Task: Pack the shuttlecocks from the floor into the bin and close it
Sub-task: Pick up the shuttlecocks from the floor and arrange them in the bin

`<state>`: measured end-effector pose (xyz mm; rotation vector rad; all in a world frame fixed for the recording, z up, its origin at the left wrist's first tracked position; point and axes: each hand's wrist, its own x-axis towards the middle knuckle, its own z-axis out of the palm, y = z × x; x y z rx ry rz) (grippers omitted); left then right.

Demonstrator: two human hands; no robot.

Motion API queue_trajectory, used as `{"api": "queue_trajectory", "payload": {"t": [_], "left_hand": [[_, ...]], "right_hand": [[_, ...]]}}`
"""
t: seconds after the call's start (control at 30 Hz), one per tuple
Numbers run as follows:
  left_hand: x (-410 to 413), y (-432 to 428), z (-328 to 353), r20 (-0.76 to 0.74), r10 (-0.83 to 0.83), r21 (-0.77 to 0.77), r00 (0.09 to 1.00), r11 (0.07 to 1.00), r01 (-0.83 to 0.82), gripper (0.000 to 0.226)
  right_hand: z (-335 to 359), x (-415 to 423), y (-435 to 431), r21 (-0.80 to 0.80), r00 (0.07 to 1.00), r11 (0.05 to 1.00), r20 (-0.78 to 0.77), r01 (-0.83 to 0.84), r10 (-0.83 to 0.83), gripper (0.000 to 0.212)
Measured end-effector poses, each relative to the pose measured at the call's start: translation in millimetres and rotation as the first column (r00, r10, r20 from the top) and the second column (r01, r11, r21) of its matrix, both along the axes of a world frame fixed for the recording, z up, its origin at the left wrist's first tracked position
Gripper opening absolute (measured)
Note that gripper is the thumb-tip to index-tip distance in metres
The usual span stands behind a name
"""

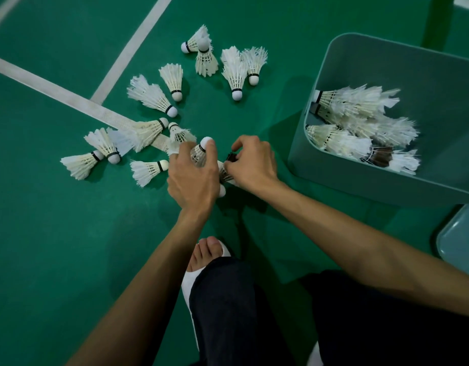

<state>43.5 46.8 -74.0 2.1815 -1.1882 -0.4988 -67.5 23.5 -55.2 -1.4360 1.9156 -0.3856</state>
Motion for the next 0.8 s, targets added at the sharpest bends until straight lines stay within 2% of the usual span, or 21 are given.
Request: {"api": "queue_trajectory", "payload": {"t": [0.1,0.17,0.33,0.43,0.5,0.57,0.73,0.8], "left_hand": [[-6,-12,15,-0.107,0.048,-0.054,0.993,0.997,-0.054,0.053],[-17,-23,34,-0.196,0.025,-0.115,0.98,0.992,-0.048,0.06],[-64,-54,93,-0.315,-0.153,-0.279,0.937,0.958,0.062,0.061],[-109,-66,118,-0.287,-0.27,-0.317,0.919,0.932,0.174,0.066],[-140,-70,126,-0.226,-0.32,-0.281,0.92,0.926,0.253,0.066],[-166,-74,129,-0.175,-0.387,-0.25,0.905,0.907,0.34,0.066],[-208,-85,122,-0.121,-0.57,-0.108,0.813,0.821,0.56,0.066],[-221,-88,114,-0.165,-0.631,-0.026,0.759,0.771,0.636,0.064]], "right_hand": [[33,3,-7,-0.177,0.993,0.98,-0.09,-0.091,0.075,0.027],[60,-5,-14,-0.285,0.992,0.954,-0.107,-0.098,0.07,0.024],[118,-57,-31,-0.434,0.986,0.886,0.056,0.163,-0.155,0.029],[140,-118,-35,-0.373,0.954,0.878,0.099,0.299,-0.283,0.012],[149,-164,-33,-0.269,0.925,0.886,0.158,0.377,-0.346,0.017],[149,-211,-25,-0.199,0.873,0.855,0.207,0.479,-0.441,0.021],[107,-305,-10,-0.119,0.641,0.632,0.225,0.766,-0.734,0.019],[83,-321,-14,-0.046,0.568,0.575,0.236,0.817,-0.788,0.017]]}}
